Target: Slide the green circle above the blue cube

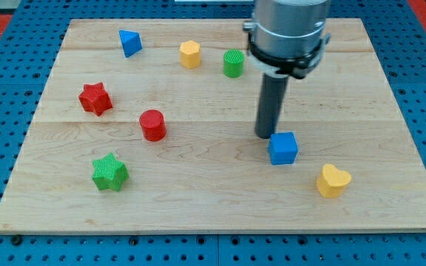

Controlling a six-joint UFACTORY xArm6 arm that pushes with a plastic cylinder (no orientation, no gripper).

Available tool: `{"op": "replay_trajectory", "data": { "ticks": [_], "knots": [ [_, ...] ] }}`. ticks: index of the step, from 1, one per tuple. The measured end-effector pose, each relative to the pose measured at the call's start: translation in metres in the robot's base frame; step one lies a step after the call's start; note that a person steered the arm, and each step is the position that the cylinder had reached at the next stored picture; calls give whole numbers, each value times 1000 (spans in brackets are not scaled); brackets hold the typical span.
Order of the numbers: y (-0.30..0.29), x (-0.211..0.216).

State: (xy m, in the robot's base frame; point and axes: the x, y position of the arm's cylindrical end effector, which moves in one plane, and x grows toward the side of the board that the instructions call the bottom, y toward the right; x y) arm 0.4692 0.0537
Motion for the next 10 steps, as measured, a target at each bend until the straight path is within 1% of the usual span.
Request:
{"op": "replay_trajectory", "data": {
  "ticks": [1, 2, 3, 4, 5, 6, 7, 8, 9, 10],
  "knots": [
    [-11, 38],
    [50, 26],
    [70, 11],
    [36, -6],
    [67, -24],
    [62, -33],
    [-23, -62],
    [-86, -130],
    [-86, -156],
    [-40, -161]
  ]
}}
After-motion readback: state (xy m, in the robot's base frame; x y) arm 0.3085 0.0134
